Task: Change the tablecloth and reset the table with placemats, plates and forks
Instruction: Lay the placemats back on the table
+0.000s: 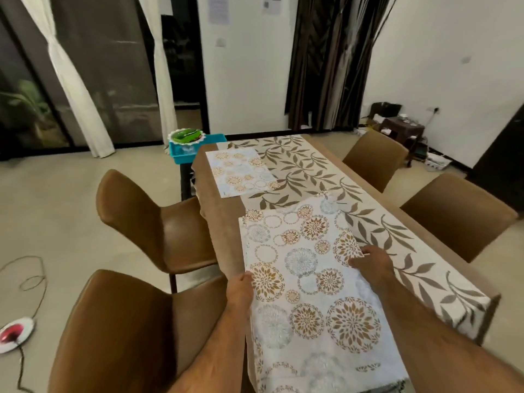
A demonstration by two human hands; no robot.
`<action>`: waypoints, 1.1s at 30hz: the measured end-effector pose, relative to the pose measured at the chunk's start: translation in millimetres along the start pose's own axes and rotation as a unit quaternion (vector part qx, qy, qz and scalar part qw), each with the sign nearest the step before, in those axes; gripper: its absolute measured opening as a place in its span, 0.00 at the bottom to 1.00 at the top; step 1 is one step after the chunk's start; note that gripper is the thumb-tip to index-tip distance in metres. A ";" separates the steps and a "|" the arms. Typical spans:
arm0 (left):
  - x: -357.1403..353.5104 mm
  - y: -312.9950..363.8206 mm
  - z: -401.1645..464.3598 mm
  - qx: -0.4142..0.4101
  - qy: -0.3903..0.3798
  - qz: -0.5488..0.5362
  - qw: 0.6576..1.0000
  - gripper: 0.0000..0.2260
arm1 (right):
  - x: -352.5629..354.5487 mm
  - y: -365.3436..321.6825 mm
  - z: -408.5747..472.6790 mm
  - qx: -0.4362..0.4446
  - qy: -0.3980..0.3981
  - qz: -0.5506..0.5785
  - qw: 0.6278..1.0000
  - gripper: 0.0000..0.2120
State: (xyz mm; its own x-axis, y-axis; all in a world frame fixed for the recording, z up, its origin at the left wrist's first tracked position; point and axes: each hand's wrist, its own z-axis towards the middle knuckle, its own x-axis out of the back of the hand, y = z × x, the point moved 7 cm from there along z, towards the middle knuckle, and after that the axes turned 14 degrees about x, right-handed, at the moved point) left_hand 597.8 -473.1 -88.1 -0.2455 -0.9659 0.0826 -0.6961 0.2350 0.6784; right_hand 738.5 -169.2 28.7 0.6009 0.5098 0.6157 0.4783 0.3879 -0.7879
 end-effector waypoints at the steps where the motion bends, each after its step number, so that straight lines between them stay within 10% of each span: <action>1: -3.3 -3.8 6.7 0.005 0.005 -0.004 1.000 0.12 | -5.4 3.0 6.6 0.007 -0.019 -0.009 1.000 0.10; 33: -76.3 16.9 122.8 0.090 0.305 0.197 0.927 0.08 | -130.8 142.9 218.9 0.021 -0.242 -0.056 0.968 0.10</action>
State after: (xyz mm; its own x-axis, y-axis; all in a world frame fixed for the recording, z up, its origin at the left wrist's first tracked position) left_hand 522.0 -382.1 -172.6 -0.1147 -0.6698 0.7337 -0.7478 0.5444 0.3801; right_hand 588.0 -12.3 -166.7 0.1703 0.7591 0.6283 0.4900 0.4880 -0.7223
